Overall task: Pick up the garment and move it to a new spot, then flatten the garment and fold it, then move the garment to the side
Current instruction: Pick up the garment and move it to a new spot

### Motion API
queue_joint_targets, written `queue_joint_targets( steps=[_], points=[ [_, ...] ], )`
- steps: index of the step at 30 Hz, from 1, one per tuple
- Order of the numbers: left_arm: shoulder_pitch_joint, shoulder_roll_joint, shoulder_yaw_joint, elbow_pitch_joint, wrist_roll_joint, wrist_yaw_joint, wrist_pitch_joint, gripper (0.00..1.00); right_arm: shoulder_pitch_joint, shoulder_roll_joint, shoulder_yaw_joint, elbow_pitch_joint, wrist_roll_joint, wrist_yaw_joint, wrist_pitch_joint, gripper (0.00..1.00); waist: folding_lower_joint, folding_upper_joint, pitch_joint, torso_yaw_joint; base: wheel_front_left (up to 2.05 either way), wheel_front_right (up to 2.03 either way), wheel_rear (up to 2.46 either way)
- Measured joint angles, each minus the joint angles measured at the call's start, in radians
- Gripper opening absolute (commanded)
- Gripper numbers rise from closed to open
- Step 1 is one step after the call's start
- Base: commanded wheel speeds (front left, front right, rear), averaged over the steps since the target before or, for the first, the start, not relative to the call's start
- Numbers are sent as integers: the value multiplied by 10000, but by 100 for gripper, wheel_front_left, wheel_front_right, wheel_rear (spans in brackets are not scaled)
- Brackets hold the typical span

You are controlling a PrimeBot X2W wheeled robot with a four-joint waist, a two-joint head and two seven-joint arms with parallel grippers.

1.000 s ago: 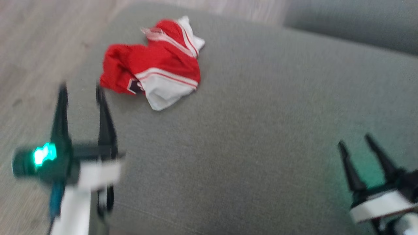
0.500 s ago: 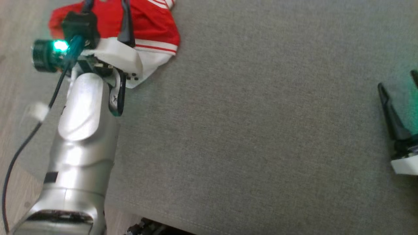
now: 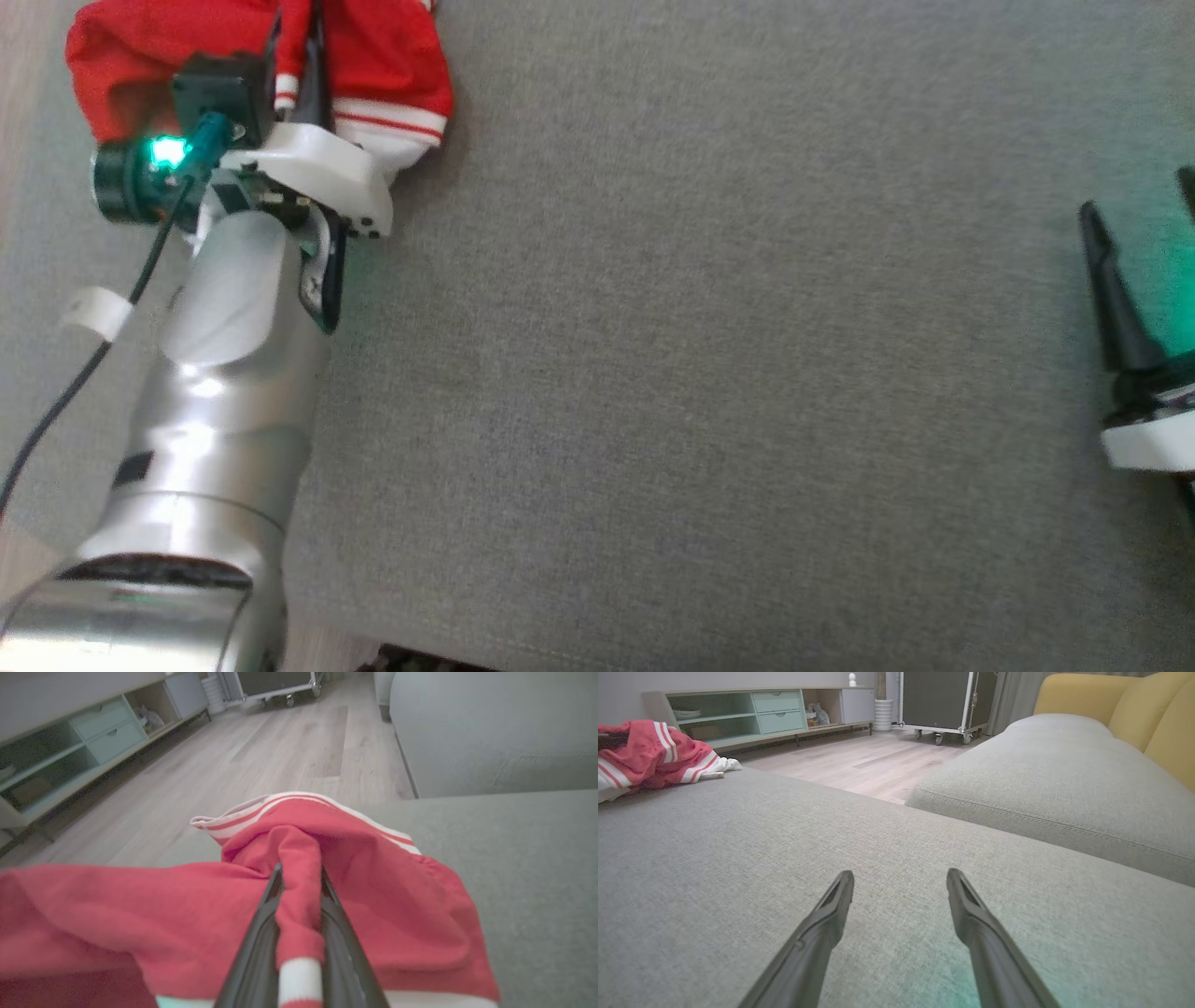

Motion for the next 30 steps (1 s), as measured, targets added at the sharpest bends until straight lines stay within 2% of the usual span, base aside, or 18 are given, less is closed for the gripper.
queue_joint_targets(
  steps=[6,7,13,21,25,30],
  points=[
    [-383,460,-226,-863,236,-305,-458,0,135,1202,180,405,-54,0,13,100,-2,0,-1064,-379,0,0,0],
    [-383,460,-226,-863,236,-305,-458,0,135,1202,180,405,-54,0,13,100,-2,0,-1064,-379,0,0,0],
    [-376,721,-364,-2201,-65,-884,-12,0,384,2299,420,769,-35,0,15,100,-4,1,-2384,-1174,0,0,0],
    [198,474,-1011,-4266,-913,-1225,1260,0,1143,3181,474,991,4,0,25,100,-5,1,-3766,-2893,0,0,0],
    [976,336,-1595,-4892,-1308,-1273,1718,0,1442,3269,487,974,4,0,25,100,-5,1,-4254,-3880,0,0,0],
    [2217,132,-2623,-5005,-1448,-1283,1791,0,1596,3281,376,830,4,0,27,100,-4,1,-4516,-5039,0,0,0]
  ],
)
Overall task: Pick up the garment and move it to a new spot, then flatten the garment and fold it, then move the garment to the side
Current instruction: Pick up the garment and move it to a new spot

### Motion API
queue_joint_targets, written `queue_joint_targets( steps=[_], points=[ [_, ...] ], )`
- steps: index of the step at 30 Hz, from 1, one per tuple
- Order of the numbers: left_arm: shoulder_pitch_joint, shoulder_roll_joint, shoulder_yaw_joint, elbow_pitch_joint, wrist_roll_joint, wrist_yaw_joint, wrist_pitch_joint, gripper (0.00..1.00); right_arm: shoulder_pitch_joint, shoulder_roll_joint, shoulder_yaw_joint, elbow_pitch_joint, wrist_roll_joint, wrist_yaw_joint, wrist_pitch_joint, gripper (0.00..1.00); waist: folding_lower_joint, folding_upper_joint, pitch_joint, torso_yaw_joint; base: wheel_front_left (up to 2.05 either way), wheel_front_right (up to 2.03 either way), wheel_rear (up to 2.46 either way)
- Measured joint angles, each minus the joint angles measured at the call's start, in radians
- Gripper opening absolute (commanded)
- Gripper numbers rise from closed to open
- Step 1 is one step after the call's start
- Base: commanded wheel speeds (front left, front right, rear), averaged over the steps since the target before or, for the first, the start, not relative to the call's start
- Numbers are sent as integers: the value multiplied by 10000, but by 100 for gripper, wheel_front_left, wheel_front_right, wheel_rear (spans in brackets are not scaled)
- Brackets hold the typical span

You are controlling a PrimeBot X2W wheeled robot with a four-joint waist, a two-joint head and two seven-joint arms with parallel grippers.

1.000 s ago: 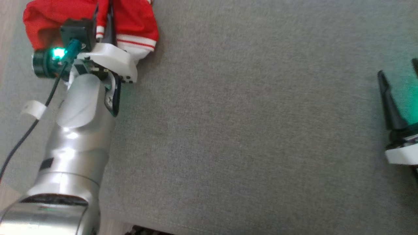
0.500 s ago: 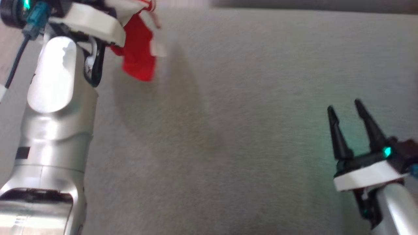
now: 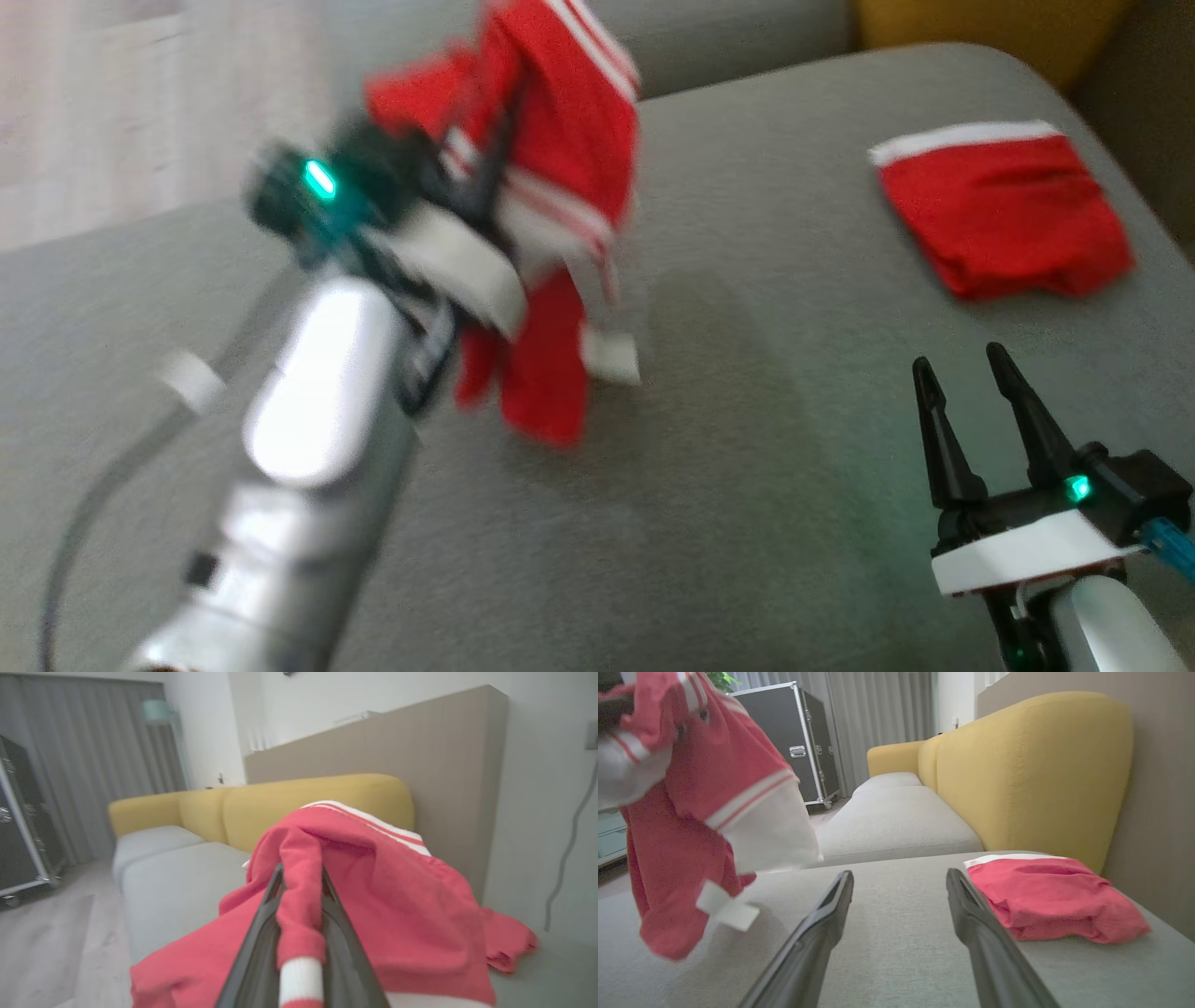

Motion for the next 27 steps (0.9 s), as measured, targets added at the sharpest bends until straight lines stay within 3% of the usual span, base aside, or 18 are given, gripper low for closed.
queue_joint_targets(
  steps=[6,8,9,10,11,18,19,22,27],
  points=[
    [1493,-213,-1131,1302,117,52,-1179,0,-20,33,73,-107,0,0,0,100,2,0,396,-884,0,0,0],
    [1987,-203,-1440,1927,61,268,-1674,0,-50,82,71,-109,0,0,0,100,5,0,619,-1042,0,0,0],
    [2196,-198,-1616,2203,59,418,-1875,6,-51,90,71,-109,0,0,0,100,4,0,731,-1099,0,0,0],
    [2369,-190,-1802,2382,-40,523,-2042,66,-51,88,69,-107,0,0,0,100,4,0,833,-1140,0,0,0],
    [2485,-178,-2048,2449,-267,629,-2150,100,-51,90,65,-104,0,0,0,100,5,0,916,-1167,0,0,0],
    [2601,-184,-2932,1580,-1275,1889,-2441,100,20,138,-35,50,0,0,0,100,5,0,836,-669,0,0,0],
    [2764,-184,-2855,995,-1333,2213,-2445,100,156,163,-86,92,0,0,0,100,4,-1,623,-395,0,0,0],
    [3564,-188,-2341,59,-1465,2537,-2470,100,601,286,-236,174,-2,0,0,100,1,0,182,44,0,0,0],
    [5434,-46,-1022,-1827,-589,3219,-2470,100,1170,560,-545,257,-79,0,0,100,1,0,-432,926,0,0,0]
  ],
)
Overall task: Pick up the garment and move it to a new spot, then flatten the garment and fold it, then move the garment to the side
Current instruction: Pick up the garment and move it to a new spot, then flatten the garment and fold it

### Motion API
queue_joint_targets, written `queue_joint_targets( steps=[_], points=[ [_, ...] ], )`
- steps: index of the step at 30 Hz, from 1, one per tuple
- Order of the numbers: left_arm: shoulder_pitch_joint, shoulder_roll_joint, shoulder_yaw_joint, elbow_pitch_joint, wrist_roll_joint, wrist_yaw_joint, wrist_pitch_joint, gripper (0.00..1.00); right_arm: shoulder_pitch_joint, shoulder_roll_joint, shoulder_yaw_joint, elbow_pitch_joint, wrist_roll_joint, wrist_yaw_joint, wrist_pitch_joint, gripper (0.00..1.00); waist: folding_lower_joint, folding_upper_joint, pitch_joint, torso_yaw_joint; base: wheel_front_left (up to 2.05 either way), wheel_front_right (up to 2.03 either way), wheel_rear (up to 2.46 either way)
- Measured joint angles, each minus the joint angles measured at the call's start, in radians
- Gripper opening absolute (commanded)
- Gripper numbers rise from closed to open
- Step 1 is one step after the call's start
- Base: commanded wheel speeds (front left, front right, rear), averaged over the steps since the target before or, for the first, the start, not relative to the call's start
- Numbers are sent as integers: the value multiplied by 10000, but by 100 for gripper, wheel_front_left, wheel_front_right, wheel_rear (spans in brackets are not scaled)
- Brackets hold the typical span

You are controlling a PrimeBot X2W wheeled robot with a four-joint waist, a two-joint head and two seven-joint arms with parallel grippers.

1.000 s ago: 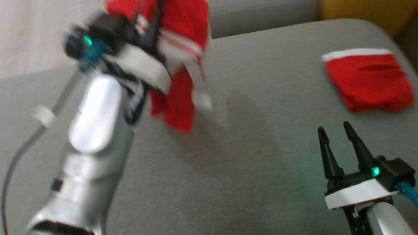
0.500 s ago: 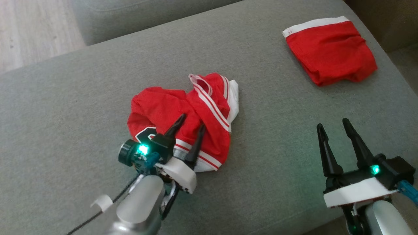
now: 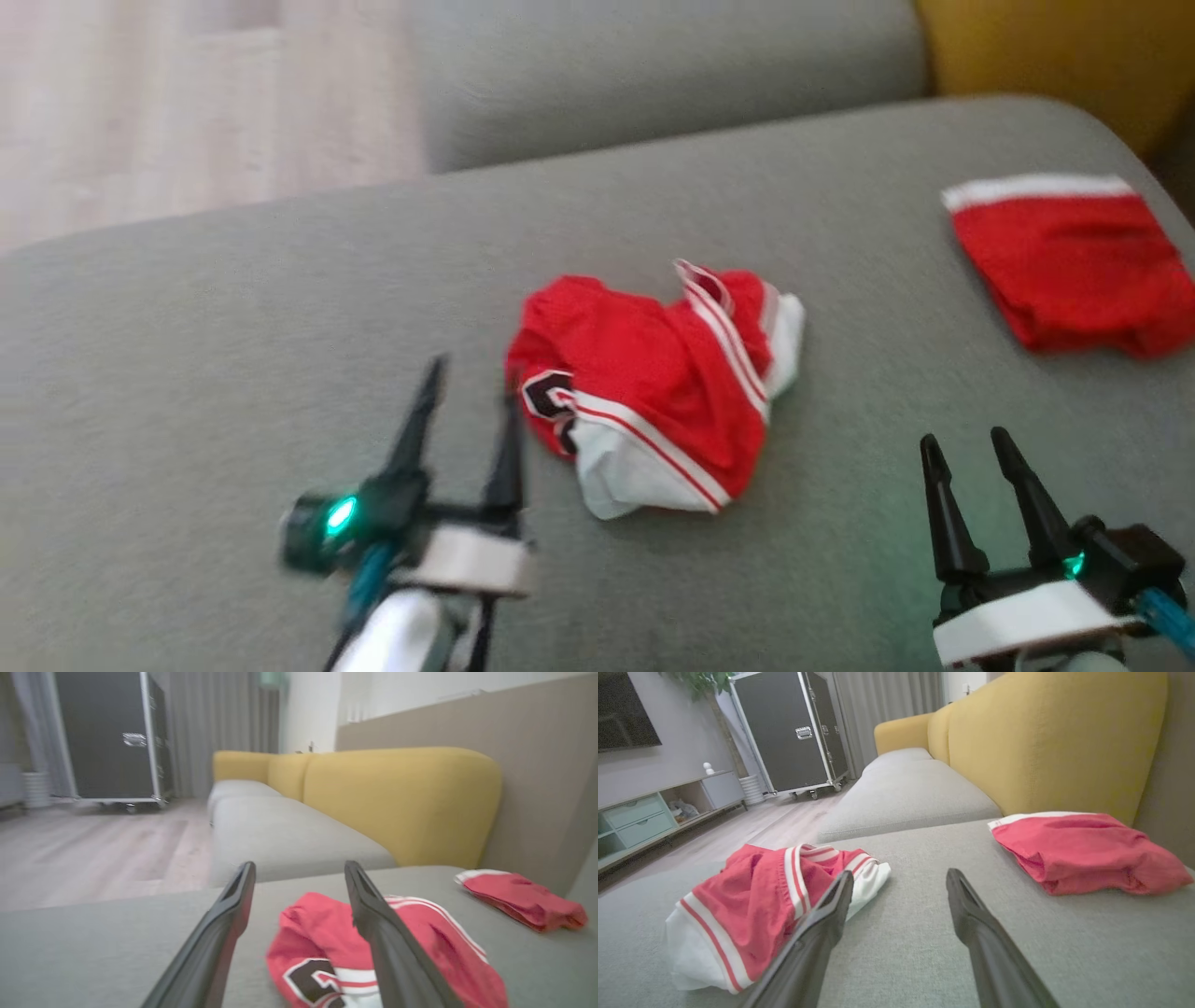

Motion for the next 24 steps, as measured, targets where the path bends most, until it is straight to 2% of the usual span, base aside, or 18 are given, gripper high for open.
queue_joint_targets(
  steps=[6,12,17,24],
  points=[
    [1797,278,1162,-1540,721,332,-2,100,276,203,-337,-75,-238,0,0,100,0,0,-552,781,0,0,0],
    [3846,500,1873,-2418,1580,161,-13,100,1001,500,-548,-242,-571,0,2,100,-1,0,-1195,1583,0,0,0],
    [4413,497,2042,-2537,1841,-132,-13,100,1125,558,-564,-282,-717,0,2,100,0,0,-1396,1909,0,0,0],
    [4419,410,2042,-2564,2209,-318,-13,100,1124,646,-569,-307,-719,0,2,100,1,0,-1372,2046,0,0,0]
  ],
)
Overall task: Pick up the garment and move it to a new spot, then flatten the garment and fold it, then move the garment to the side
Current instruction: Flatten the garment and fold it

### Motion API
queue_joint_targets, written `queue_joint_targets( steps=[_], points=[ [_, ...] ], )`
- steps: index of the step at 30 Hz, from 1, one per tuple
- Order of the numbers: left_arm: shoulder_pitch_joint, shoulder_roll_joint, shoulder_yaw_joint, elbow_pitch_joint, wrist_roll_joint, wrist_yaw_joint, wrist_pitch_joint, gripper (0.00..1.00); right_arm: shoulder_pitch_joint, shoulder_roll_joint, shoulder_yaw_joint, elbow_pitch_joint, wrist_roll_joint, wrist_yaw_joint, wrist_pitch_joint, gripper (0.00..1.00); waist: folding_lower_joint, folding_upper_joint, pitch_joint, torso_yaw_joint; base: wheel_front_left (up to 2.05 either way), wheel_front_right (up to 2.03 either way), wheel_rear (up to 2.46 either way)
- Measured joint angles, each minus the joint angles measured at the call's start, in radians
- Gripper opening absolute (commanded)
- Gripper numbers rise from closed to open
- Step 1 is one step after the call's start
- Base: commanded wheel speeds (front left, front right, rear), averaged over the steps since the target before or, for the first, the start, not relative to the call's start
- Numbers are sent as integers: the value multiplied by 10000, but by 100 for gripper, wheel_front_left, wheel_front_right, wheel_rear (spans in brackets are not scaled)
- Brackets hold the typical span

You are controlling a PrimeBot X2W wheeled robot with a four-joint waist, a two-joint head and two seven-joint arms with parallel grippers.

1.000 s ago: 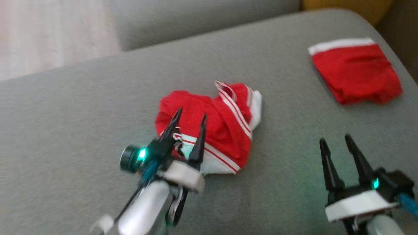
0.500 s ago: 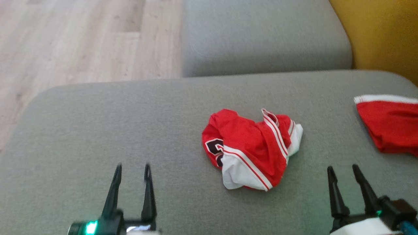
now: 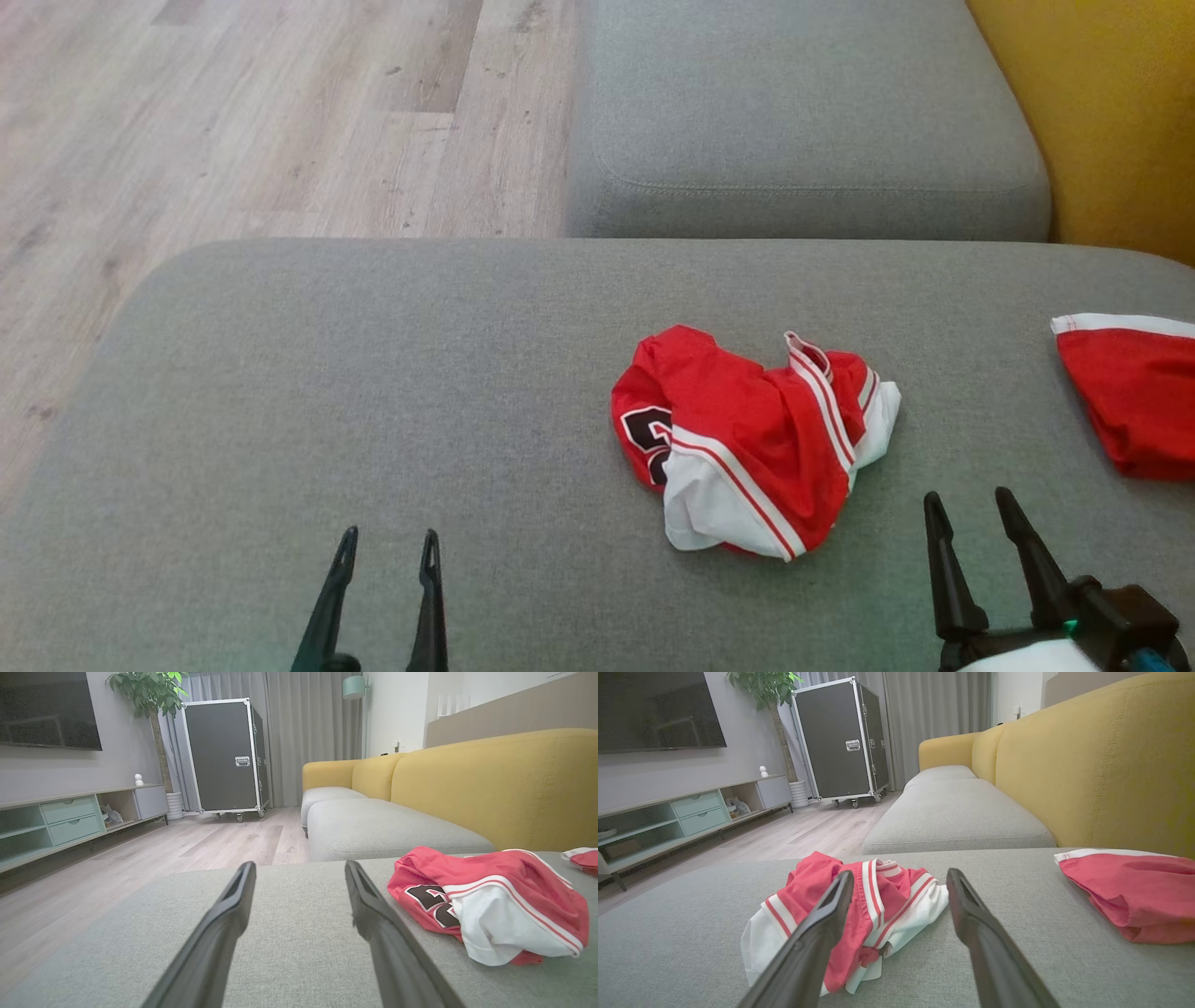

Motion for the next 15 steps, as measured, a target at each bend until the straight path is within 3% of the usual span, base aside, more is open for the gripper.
queue_joint_targets(
  steps=[15],
  points=[
    [-17,-107,203,-15,159,-84,0,100,0,44,12,-29,-58,0,0,100,1,0,-18,-104,0,0,0]
  ],
)
